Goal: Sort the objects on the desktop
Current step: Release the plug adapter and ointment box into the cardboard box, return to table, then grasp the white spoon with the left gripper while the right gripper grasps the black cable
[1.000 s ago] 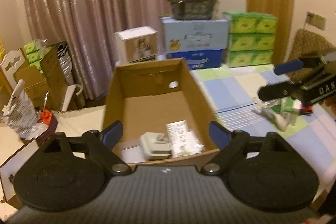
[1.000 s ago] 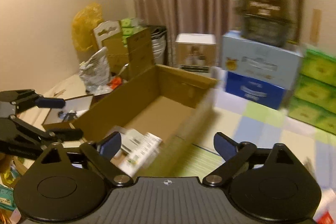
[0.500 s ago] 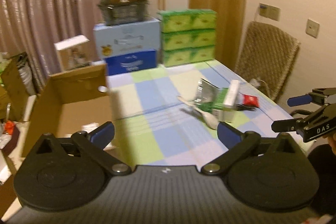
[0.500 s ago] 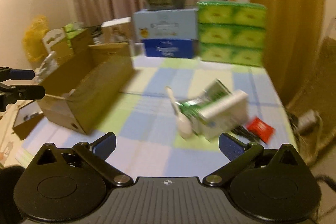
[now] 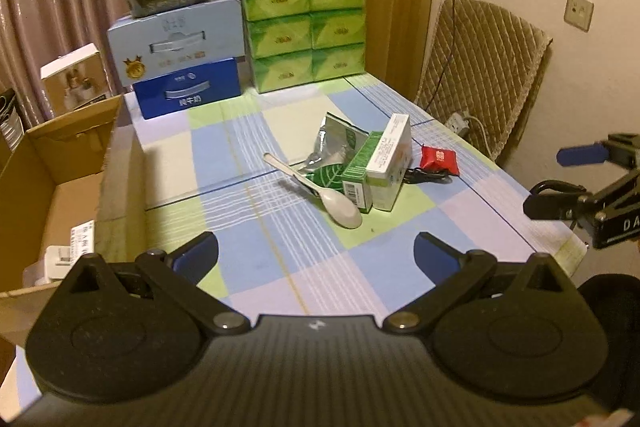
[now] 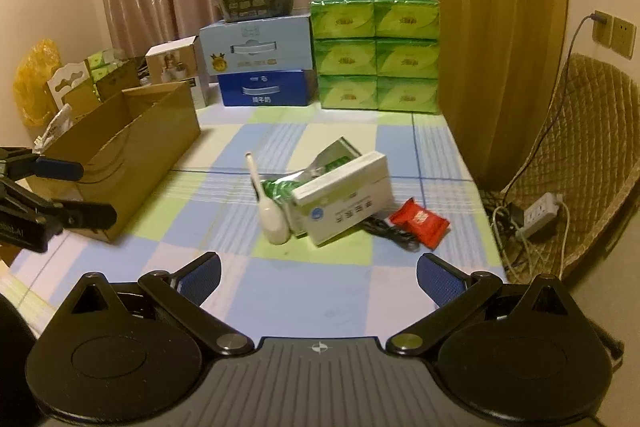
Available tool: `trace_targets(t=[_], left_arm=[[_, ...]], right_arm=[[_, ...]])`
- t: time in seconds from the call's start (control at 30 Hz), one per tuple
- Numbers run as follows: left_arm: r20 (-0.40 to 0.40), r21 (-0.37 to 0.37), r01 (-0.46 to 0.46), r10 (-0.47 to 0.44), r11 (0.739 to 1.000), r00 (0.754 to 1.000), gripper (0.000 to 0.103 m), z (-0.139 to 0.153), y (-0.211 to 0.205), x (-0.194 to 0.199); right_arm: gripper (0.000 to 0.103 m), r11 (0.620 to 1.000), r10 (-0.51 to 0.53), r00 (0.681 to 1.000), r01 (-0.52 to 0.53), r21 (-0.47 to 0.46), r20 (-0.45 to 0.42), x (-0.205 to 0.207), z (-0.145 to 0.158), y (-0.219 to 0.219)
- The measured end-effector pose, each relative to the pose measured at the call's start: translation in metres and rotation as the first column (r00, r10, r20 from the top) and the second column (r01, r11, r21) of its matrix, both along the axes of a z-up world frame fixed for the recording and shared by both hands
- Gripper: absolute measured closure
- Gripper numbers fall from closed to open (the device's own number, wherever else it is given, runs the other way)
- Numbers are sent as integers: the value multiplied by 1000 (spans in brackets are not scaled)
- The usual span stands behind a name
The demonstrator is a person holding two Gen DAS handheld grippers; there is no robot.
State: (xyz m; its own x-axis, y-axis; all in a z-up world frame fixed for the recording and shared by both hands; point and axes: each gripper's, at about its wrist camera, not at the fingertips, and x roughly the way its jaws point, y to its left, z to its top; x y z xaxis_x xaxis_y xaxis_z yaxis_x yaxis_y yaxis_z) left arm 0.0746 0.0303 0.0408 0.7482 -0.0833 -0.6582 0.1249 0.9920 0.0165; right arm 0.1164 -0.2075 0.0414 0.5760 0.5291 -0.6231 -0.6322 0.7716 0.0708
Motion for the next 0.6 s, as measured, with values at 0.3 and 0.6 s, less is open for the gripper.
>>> trace_targets(t=[0.3,0.6], left_arm=[[-31,-5,-21,21,1000,999,3,-31,-20,41],[-53,28,-39,41,999,998,18,-73,-41,84]], right_arm=[[2,999,1,1000,-1,-55,0,45,-16,-13],[2,993,11,999,-15,-119,-31,90,-52,-11]])
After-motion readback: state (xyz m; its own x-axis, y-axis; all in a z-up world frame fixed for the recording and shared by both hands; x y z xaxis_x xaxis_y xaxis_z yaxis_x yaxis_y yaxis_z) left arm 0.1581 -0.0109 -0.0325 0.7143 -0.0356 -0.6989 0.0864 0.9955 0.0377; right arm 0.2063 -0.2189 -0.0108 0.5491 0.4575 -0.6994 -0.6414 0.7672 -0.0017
